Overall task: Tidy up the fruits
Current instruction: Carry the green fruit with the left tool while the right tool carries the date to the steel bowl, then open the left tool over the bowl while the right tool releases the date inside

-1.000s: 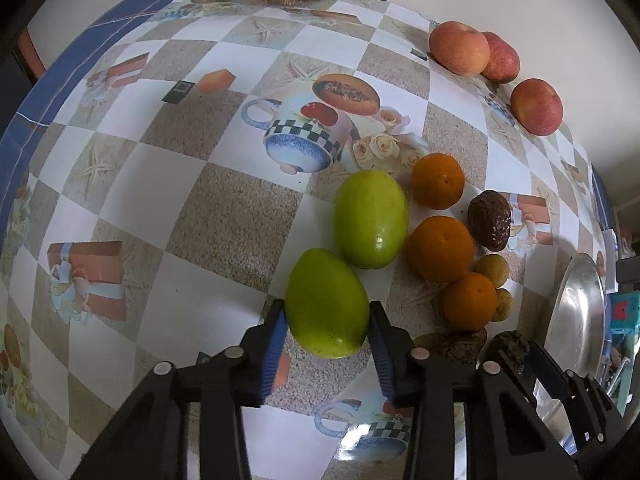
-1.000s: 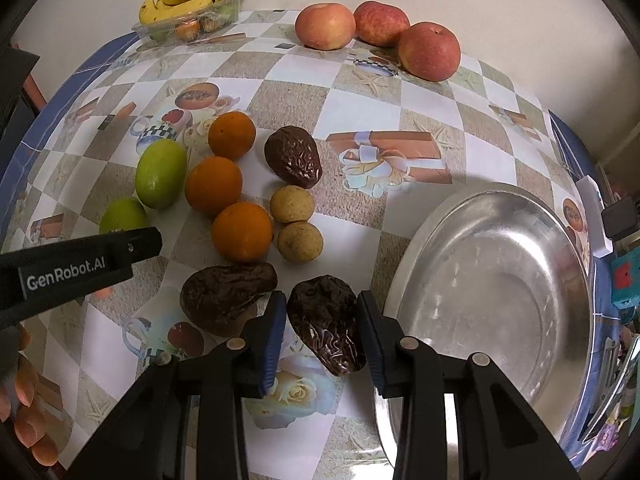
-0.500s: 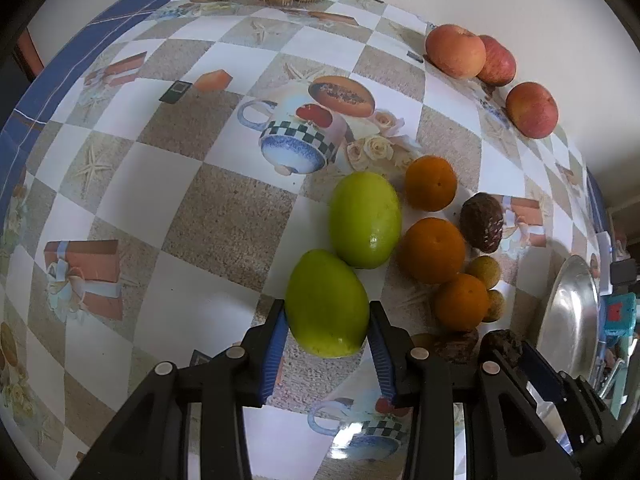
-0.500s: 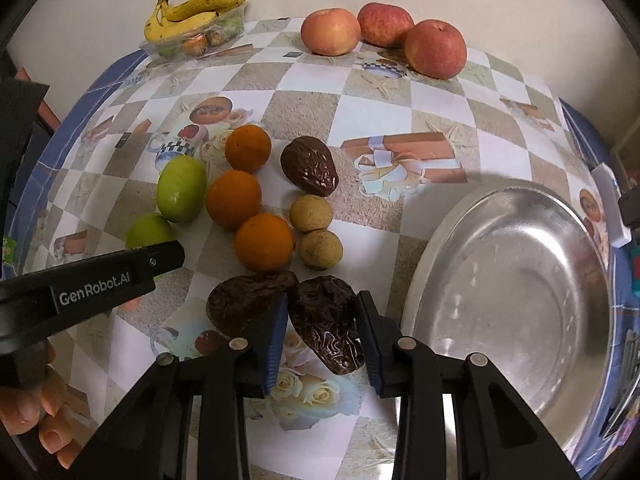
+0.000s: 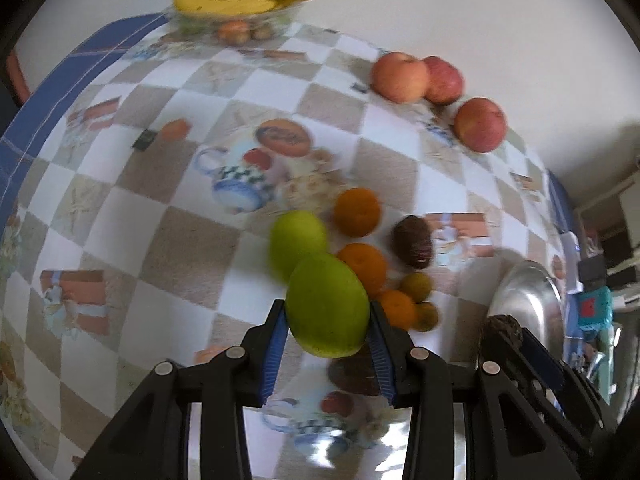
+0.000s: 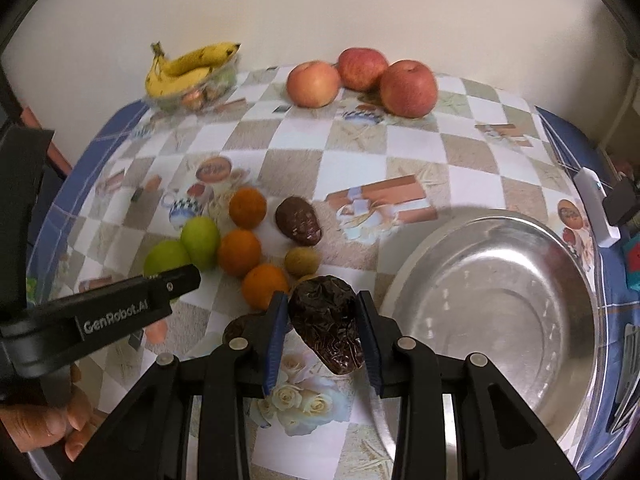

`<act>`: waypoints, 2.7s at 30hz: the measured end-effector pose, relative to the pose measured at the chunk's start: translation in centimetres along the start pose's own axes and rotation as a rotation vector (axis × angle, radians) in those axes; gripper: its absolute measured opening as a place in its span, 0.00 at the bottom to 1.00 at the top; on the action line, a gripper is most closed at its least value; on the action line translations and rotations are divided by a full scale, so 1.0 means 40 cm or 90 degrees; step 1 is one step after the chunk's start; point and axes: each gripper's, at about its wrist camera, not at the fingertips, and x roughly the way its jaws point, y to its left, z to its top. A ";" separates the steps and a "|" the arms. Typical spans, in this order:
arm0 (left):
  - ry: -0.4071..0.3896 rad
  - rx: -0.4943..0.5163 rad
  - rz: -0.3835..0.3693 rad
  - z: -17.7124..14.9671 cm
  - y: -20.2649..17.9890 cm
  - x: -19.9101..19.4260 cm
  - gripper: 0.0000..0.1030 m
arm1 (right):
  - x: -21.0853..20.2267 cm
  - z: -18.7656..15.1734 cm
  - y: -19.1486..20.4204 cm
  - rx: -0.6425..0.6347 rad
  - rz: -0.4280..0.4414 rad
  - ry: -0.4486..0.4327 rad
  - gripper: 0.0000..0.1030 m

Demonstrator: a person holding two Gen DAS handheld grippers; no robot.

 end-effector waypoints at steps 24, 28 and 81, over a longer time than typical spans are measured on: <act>0.027 0.262 -0.110 -0.105 -0.396 0.076 0.41 | -0.034 -0.006 -0.336 0.225 -0.096 -0.049 0.35; 0.021 0.289 -0.104 -0.114 -0.425 0.098 0.41 | -0.014 -0.011 -0.351 0.235 -0.082 -0.056 0.36; 0.002 0.309 -0.044 -0.082 -0.418 0.123 0.55 | 0.058 -0.014 -0.347 0.230 -0.074 -0.030 0.39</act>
